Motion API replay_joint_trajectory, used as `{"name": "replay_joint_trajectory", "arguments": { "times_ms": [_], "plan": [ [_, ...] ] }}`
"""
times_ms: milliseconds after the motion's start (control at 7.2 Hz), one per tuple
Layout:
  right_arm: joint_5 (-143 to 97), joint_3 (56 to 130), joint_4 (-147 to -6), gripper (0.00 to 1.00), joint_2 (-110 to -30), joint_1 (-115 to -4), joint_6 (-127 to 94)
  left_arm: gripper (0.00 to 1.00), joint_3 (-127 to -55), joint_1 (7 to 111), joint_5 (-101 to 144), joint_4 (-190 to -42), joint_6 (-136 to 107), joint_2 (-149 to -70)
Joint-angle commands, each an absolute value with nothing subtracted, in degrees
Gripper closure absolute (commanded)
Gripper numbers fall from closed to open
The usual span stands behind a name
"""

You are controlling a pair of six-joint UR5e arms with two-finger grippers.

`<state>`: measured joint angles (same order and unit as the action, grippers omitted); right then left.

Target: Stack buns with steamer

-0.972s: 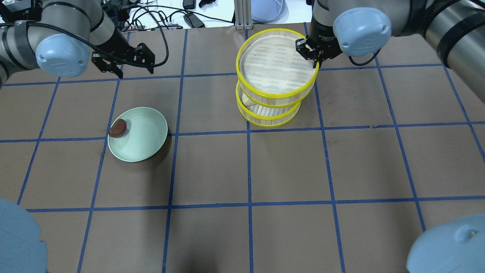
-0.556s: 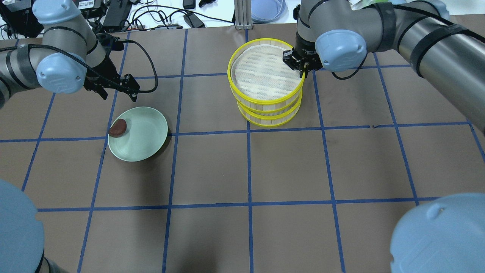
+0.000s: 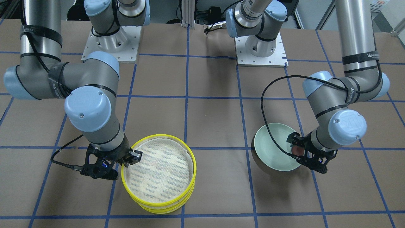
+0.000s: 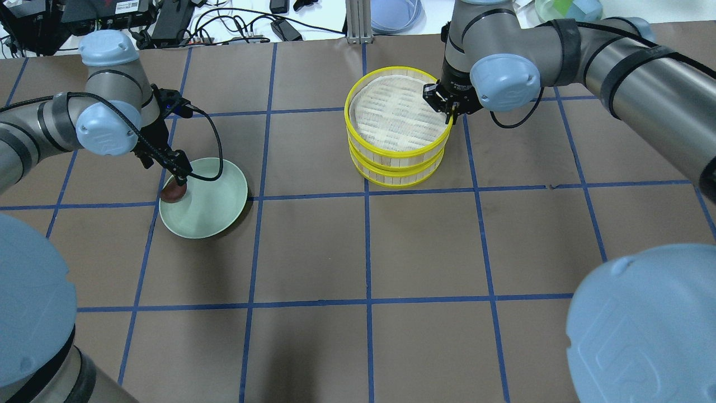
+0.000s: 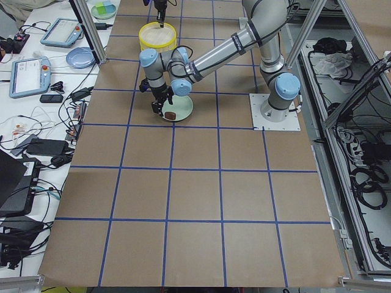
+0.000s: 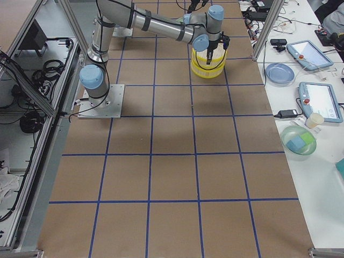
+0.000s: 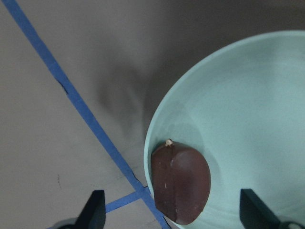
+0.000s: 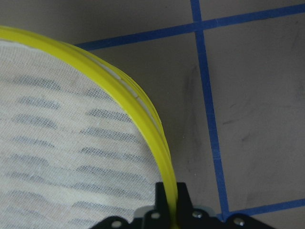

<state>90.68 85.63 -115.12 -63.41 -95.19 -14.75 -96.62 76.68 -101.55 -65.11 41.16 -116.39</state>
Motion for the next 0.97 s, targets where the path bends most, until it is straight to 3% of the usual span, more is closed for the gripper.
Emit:
{"name": "replay_joint_trajectory", "arguments": {
  "times_ms": [0, 139, 278, 417, 556, 833],
  "plan": [
    [89.92, 86.83, -115.14, 1.0, -63.2, -95.1, -14.77, 0.02, -97.47, 76.64, -98.64, -64.6, 41.57, -117.69],
    [89.91, 86.92, -115.31, 1.0, -63.11, -95.01, -14.85, 0.13, -97.73, 76.64, -99.14, -64.6, 41.75, -117.95],
    [89.91, 86.92, -115.31, 1.0, -63.11, -94.92, -14.94, 0.69, -97.91, 76.55, -99.31, -64.51, 40.44, -118.3],
    [89.91, 86.92, -116.97, 1.0, -63.02, -94.83, -14.94, 0.87, -97.91, 76.38, -100.53, -64.6, 38.69, -118.39],
    [90.0, 87.01, -117.42, 1.0, -63.02, -94.83, -15.46, 1.0, -97.91, 76.38, -101.68, -64.6, 38.76, -118.48],
    [89.83, 87.01, -117.51, 1.0, -62.93, -94.83, -16.08, 1.0, -97.13, 76.38, -101.69, -64.6, 39.54, -118.48]
  ]
}}
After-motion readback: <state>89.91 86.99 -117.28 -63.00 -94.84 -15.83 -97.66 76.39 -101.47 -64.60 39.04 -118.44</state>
